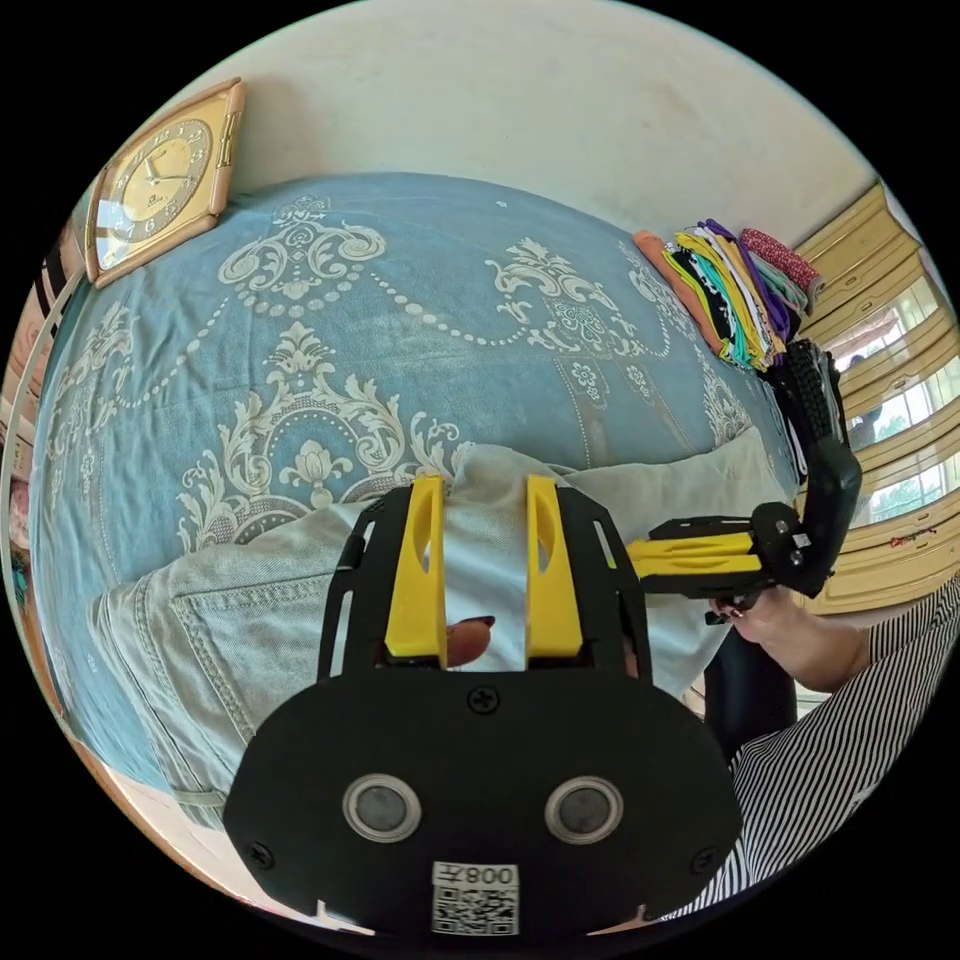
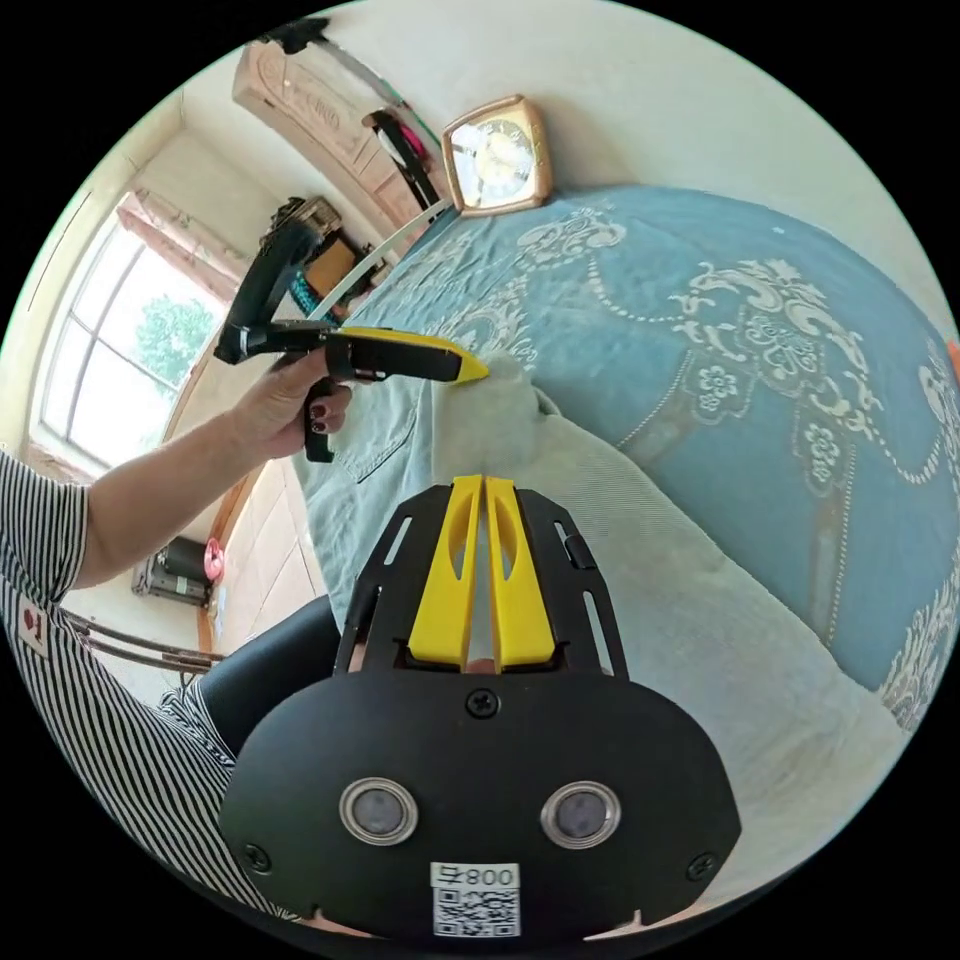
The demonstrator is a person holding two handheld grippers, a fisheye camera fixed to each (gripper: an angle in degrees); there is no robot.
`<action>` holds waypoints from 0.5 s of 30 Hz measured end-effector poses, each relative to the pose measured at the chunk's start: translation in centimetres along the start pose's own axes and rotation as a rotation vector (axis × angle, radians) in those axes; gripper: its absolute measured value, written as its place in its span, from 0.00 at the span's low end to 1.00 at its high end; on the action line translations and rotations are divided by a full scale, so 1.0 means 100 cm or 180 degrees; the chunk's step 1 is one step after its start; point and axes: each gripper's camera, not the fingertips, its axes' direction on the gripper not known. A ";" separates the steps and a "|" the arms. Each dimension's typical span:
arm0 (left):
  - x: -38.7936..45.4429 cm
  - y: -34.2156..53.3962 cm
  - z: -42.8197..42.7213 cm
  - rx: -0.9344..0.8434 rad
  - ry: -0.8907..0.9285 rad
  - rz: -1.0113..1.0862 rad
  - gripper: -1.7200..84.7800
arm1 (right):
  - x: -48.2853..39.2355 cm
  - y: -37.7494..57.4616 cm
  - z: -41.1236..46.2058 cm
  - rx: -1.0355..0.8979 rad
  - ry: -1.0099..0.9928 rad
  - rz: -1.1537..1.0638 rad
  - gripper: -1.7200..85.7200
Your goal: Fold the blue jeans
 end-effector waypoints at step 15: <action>-0.086 0.043 -0.023 0.0089 0.0549 0.0272 0.06 | -0.025 -0.086 0.036 -0.0132 -0.0010 -0.0048 0.02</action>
